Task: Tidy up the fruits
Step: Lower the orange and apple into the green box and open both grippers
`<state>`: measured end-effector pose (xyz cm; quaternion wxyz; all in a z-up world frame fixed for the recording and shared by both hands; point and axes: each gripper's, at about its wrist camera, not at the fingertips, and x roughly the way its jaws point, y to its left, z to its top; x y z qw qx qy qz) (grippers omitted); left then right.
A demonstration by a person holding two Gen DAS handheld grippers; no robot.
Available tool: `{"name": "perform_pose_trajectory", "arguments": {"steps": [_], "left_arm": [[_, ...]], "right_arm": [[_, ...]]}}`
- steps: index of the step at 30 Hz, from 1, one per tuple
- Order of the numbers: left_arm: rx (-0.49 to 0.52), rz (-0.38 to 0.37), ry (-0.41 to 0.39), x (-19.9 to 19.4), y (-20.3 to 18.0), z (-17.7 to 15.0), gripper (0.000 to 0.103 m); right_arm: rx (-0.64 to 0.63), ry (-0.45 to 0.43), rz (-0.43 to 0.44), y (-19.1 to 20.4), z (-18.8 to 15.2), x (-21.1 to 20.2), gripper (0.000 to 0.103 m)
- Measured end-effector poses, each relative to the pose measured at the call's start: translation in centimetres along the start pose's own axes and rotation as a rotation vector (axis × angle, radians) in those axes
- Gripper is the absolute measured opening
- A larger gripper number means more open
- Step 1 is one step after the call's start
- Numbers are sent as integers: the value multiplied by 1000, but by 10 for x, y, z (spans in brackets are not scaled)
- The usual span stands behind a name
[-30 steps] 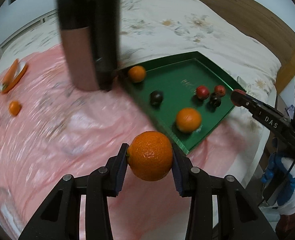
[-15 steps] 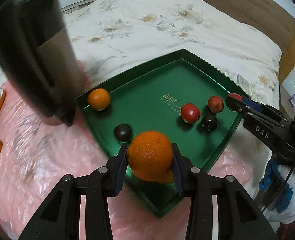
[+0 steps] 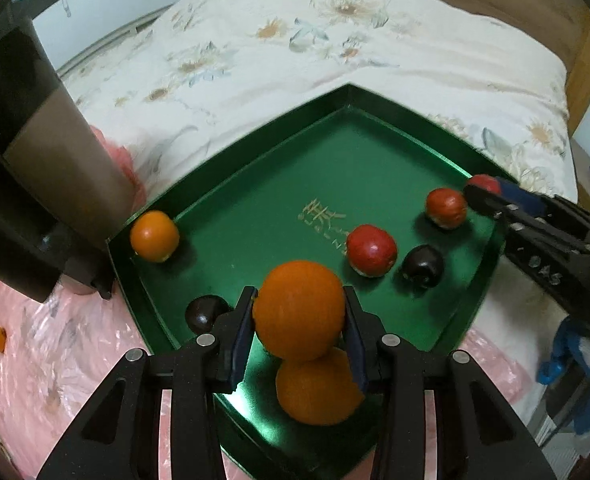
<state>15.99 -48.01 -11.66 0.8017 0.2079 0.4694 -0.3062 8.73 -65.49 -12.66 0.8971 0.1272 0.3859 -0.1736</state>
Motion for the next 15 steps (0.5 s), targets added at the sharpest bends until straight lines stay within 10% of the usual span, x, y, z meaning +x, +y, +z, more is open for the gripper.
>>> {"name": "perform_pose_trajectory", "arguments": {"steps": [6,9,15], "left_arm": [[-18,2,38,15,2,-9,36],[-25,-1,34,13,2,-11,36],[-40,-3,-1,-3,5,-11,48]], "right_arm": [[15,-8,19,-1,0,0,34],[15,-15,31,-1,1,0,68],[11,-21,27,4,2,-4,84]]}}
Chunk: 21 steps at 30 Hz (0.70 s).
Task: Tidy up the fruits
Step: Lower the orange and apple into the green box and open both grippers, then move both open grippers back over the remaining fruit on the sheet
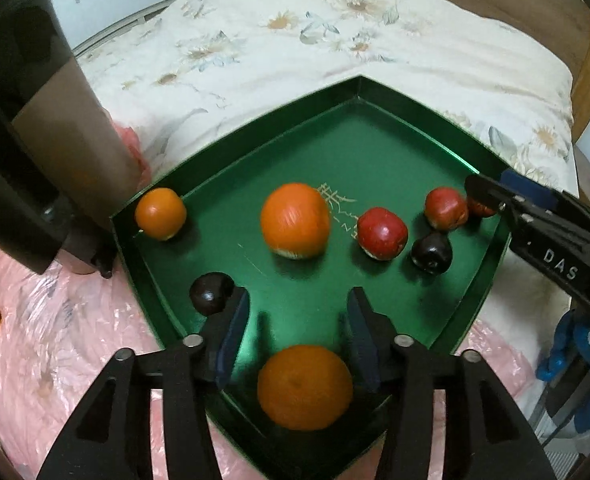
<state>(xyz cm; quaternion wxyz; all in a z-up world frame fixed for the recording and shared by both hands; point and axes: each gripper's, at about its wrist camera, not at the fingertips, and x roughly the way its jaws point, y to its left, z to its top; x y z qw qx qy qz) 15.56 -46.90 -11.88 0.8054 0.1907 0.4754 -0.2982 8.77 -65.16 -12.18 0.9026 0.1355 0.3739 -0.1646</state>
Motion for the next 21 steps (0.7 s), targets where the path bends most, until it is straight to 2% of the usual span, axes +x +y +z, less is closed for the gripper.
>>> {"name": "perform_pose_trajectory", "arguments": {"steps": [8,9,10,21], "left_arm": [[-34,-3,-43,-32,9,-8,53],[-37,-4,-49,-37,11,-11,53],[-40,-3,-56,-43,12,-14,54],[-108,36,-114,-102,50,-55,57]], "right_arm": [[20,-32,3,6,1,-25,95],[22,-38,6,8,0,-30,102],[22,-45,9,12,-1,-36,103],[-9,-66,50,56,-21,-86,103]]}}
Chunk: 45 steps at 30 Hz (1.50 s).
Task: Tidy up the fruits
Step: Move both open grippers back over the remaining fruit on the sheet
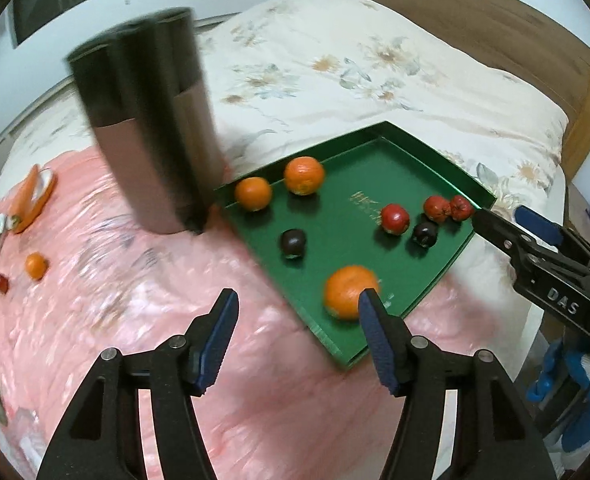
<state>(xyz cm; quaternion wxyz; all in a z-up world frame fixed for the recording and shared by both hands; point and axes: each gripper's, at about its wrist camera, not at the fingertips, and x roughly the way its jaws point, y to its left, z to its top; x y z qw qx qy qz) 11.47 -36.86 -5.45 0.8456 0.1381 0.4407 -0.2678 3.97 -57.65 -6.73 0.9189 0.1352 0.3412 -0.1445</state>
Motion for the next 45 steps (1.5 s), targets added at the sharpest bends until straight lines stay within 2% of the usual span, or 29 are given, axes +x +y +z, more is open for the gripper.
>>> {"name": "perform_pose_trajectory", "arguments": {"steps": [13,19,21,30,45], "left_arm": [[-72,100,-78,-66,51,-49,62],[-110,129,-123,-95,69,-70,71],[-121,135,-135,-101,74,-77,75],[-171,200,-181,-133,103,-113,79],[-259,264,-254,-170,158,-153,86]], "right_arm": [[-76,-29,87,75,-25,-50,103],[-119,-30,113,104,-36,-65,103],[-136,-28,118,115,-41,-70,103],[-204,-30,168,165,-63,-91,103],[-312,-58,238,236,-77,-115,103]]}}
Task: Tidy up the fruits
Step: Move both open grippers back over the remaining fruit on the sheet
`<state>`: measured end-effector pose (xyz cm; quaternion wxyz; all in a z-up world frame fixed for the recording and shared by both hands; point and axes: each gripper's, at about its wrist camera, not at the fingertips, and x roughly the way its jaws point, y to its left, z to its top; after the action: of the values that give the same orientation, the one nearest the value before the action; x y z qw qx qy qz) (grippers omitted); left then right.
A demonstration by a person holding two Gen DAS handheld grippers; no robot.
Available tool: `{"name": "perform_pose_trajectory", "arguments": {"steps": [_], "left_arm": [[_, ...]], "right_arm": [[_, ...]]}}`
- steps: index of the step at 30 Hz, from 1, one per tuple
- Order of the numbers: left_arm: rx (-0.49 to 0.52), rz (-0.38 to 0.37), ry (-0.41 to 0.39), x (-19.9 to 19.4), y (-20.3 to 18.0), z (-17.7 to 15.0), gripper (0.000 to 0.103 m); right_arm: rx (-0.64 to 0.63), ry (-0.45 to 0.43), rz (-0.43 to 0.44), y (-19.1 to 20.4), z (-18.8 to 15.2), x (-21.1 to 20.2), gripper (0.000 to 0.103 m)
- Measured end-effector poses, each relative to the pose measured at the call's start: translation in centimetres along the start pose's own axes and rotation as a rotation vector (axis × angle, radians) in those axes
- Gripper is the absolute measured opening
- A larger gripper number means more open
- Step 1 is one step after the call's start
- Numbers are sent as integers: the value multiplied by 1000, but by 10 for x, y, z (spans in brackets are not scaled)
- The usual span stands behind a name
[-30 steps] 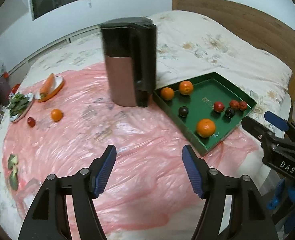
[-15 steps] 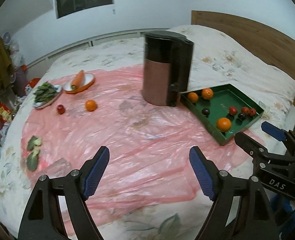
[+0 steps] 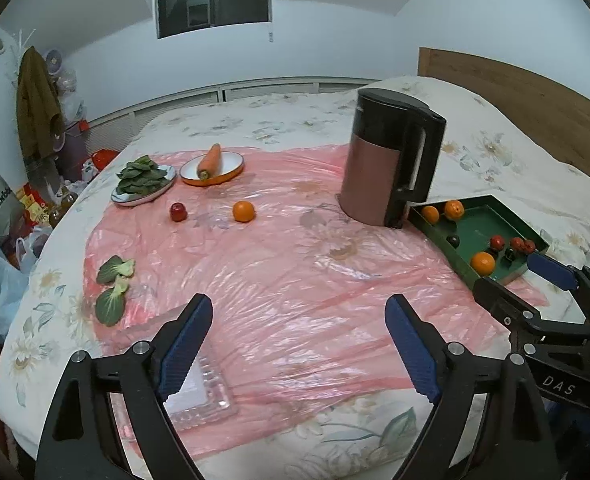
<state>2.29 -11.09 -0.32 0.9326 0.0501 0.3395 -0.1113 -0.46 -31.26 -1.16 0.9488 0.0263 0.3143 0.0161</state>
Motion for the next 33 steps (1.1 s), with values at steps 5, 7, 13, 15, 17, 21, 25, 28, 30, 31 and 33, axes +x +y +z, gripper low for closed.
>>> {"name": "perform_pose_trajectory", "arguments": {"steps": [5,7,13,15,17,21,25,28,30,31,33], "left_arm": [[-25,5,-6,0,21,-5,88],[-35,9,-5,2,30,-7,88],[-63,23,1,10,54,-11,88],[-73,28,6,14,61,-11,88],[-82,37,14,19,71,-11,88],[-109,54,37,31,94,-12,88],[-142,73,71,49,121,-10,88],[-156,95,90,64,140,-6,88],[-163,102,101,73,149,-2,88],[-166,106,109,80,155,1,88],[-170,112,121,92,163,7,88]], "right_arm": [[-36,16,10,20,2,8,103],[-49,24,17,27,3,12,103],[-83,52,46,49,5,29,103],[-90,60,59,56,6,34,103],[-101,67,70,64,9,41,103],[-117,77,100,78,17,58,103],[-139,93,141,92,25,80,103],[-158,109,173,104,31,99,103],[-169,117,193,112,36,115,103],[-172,120,199,115,38,121,103],[-178,128,214,121,44,138,103]]}}
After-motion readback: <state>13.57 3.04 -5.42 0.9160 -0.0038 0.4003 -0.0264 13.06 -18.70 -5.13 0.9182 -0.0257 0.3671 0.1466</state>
